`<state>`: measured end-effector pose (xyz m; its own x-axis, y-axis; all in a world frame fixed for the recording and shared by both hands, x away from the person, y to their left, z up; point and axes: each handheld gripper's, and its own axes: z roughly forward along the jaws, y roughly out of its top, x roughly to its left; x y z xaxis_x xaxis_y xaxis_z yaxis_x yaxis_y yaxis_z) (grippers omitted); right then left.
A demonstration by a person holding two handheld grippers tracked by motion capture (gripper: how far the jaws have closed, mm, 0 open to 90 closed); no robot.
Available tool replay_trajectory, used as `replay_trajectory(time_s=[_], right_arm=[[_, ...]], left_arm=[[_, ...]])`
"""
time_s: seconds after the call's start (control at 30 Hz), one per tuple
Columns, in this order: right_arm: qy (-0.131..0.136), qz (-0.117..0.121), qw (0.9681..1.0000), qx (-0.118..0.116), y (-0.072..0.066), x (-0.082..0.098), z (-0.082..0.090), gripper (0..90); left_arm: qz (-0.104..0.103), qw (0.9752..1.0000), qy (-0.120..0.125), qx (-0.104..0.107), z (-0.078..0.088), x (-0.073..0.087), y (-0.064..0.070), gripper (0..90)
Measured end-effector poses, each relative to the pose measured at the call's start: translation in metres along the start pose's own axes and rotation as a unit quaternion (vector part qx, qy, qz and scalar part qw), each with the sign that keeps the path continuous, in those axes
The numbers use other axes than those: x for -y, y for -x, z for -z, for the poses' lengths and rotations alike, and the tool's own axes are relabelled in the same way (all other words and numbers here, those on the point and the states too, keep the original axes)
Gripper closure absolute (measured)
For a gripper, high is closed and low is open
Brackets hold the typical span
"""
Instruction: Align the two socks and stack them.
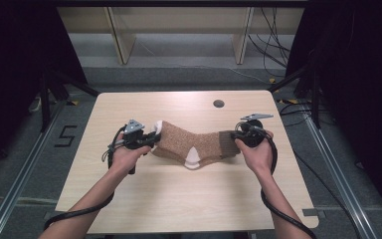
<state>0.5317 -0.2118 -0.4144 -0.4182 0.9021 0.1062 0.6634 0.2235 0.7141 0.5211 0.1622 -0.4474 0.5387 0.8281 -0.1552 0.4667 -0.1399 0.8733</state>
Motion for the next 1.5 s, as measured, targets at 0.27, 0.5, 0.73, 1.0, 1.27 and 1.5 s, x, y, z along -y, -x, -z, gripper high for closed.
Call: replay_trajectory(time_s=[0.27, 0.5, 0.73, 1.0, 1.27, 1.5], right_arm=[[-0.014, 0.008, 0.9999, 0.001, 0.001, 0.002, -0.026, 77.6], [-0.037, 0.015, 0.9988, 0.027, 0.001, 0.005, -0.039, 63.5], [-0.019, 0.022, 0.9981, 0.053, 0.001, 0.005, -0.028, 49.7], [-0.035, -0.004, 0.9988, 0.032, 0.007, 0.019, -0.020, 54.5], [-0.041, -0.012, 0.9990, 0.010, 0.008, 0.030, -0.034, 79.1], [-0.030, -0.021, 0.9993, 0.008, 0.004, 0.024, -0.026, 83.4]], left_arm=[[0.001, 0.9990, -0.041, -0.019, -0.012, 0.018, -0.013, 73.9], [0.013, 0.9982, -0.040, -0.043, -0.011, 0.019, -0.029, 59.6], [0.029, 0.9974, -0.043, -0.050, -0.021, 0.017, -0.041, 53.1], [0.033, 0.9963, -0.061, -0.050, -0.037, 0.019, -0.044, 54.8], [0.008, 0.9947, -0.084, -0.059, -0.039, 0.022, -0.043, 81.9], [-0.008, 0.9958, -0.072, -0.056, -0.028, 0.017, -0.043, 89.3]])
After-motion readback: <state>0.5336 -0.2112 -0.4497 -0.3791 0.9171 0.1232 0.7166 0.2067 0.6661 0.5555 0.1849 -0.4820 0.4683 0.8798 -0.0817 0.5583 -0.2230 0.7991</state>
